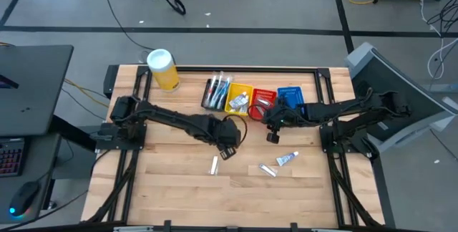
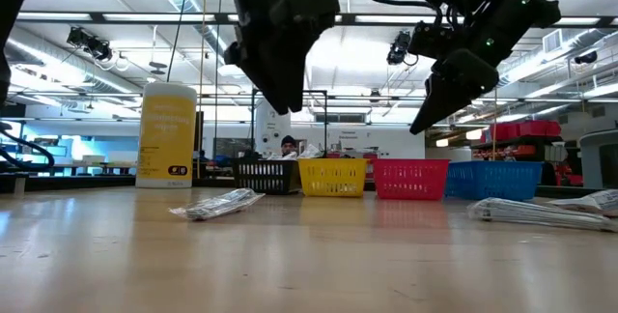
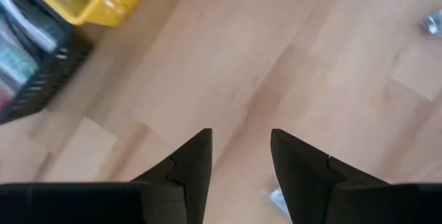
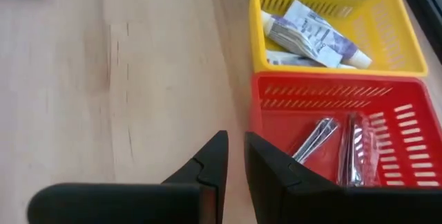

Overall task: Pick & Place Travel size toiletries
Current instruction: Put the silver nail cutter into the red bin

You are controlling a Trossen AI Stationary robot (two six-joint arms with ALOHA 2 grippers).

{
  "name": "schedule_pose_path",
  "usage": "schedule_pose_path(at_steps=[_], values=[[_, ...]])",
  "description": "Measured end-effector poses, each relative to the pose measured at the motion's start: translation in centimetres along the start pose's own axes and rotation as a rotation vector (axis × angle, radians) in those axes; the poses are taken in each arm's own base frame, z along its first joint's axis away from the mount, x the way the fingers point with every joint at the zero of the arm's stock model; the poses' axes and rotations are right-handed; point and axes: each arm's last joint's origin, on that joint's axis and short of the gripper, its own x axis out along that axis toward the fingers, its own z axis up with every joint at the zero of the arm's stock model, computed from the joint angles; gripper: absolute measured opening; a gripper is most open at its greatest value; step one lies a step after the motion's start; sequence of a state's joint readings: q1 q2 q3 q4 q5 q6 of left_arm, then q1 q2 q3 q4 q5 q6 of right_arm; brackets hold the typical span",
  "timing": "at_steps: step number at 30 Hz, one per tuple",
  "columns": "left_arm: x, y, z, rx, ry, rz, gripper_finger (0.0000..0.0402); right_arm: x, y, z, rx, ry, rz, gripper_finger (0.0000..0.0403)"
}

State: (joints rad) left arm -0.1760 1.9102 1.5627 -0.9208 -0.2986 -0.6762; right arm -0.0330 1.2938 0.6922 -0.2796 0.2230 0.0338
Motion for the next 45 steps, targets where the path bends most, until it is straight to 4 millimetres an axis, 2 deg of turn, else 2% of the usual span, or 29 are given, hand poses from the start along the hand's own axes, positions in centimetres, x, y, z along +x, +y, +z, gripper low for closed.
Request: schedule_pose_path(at_steps=[8, 15, 20, 23, 27, 31, 35, 45], values=[[-1.2, -2.9, -2.5, -0.079, 0.010, -0.045, 0.0159, 0.0, 0.2, 0.1, 0.019, -0.009, 0.030, 0.0056], [-1.9, -5.2, -4.9, -0.209, -0.036, -0.024, 0.0157, -0.2, 0.9, 0.2, 0.261, -0.014, 0.091, 0.0056], [-0.5, -7.2, -7.1, -0.244, -0.009, -0.002, 0.0156, -0.5, 2.2, 0.1, 0.319, 0.000, 0.157, 0.0056], [1.1, -7.8, -7.9, -0.275, 0.011, 0.037, 0.0156, -0.8, 3.1, 0.1, 0.313, -0.001, 0.179, 0.0056], [2.7, -8.2, -8.5, -0.313, 0.038, 0.077, 0.0156, -1.1, 4.2, -0.1, 0.279, -0.004, 0.211, 0.0056], [3.4, -7.9, -8.2, -0.352, 0.046, 0.099, 0.0156, -1.3, 4.9, -0.1, 0.253, -0.007, 0.229, 0.0056], [3.7, -7.4, -8.2, -0.373, 0.050, 0.144, 0.0156, -1.4, 5.0, -0.1, 0.225, -0.018, 0.234, 0.0056], [5.9, -7.5, -8.3, -0.375, 0.093, 0.162, 0.0156, -1.4, 5.0, 0.2, 0.206, -0.045, 0.239, 0.0056]])
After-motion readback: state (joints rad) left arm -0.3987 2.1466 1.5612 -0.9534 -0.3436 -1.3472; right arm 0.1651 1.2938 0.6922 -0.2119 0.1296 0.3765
